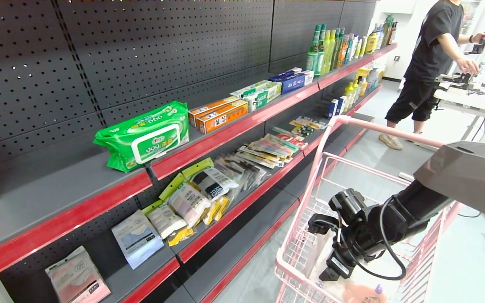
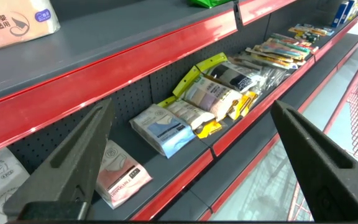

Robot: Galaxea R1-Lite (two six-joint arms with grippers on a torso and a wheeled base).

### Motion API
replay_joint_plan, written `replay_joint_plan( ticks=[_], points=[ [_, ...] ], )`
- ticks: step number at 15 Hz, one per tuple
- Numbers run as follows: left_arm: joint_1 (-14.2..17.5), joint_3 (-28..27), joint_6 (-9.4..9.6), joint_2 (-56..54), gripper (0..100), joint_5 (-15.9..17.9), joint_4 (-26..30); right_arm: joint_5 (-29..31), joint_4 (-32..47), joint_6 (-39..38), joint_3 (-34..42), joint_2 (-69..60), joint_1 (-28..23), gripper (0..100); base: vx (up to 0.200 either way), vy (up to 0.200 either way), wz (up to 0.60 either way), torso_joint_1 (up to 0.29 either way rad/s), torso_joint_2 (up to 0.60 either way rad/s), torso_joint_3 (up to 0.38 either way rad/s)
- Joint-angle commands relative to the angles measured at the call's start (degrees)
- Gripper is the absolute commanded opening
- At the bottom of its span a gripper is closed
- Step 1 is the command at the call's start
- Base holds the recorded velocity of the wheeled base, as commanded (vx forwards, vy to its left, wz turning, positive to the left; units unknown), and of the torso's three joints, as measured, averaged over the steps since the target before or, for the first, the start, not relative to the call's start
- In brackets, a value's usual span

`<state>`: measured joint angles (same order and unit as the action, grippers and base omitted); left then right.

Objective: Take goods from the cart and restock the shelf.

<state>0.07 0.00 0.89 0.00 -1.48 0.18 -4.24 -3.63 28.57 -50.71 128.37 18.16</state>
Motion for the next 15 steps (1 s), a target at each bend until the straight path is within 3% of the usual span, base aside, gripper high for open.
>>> replay_joint_plan(
  ticks=[1, 2, 3, 9, 15],
  points=[
    [0.01, 0.00, -0.01, 0.00, 100, -0.02, -0.01, 0.02, 0.21, -0.01, 0.09, 0.30, -0.15, 100, 0.000, 0.000, 0.00, 0.000, 0.00, 0.000],
    [0.01, 0.00, -0.01, 0.00, 100, -0.02, -0.01, -0.06, 0.21, -0.01, 0.18, 0.30, -0.06, 100, 0.000, 0.000, 0.00, 0.000, 0.00, 0.000],
    [0.01, 0.00, -0.01, 0.00, 100, -0.02, -0.01, -0.15, 0.12, -0.01, 0.62, 0.30, -0.06, 0, 0.000, 0.000, 0.00, 0.000, 0.00, 0.000],
    [0.01, 0.00, -0.01, 0.00, 100, -0.02, -0.01, 1.61, 0.64, -0.89, 1.49, -0.84, -0.06, 0, 0.000, 0.000, 0.00, 0.000, 0.00, 0.000],
    [0.01, 0.00, -0.10, 0.00, 100, -0.02, -0.01, 2.57, 7.68, -3.53, 0.26, -15.69, -2.87, 0, 0.000, 0.000, 0.00, 0.000, 0.00, 0.000]
  ],
)
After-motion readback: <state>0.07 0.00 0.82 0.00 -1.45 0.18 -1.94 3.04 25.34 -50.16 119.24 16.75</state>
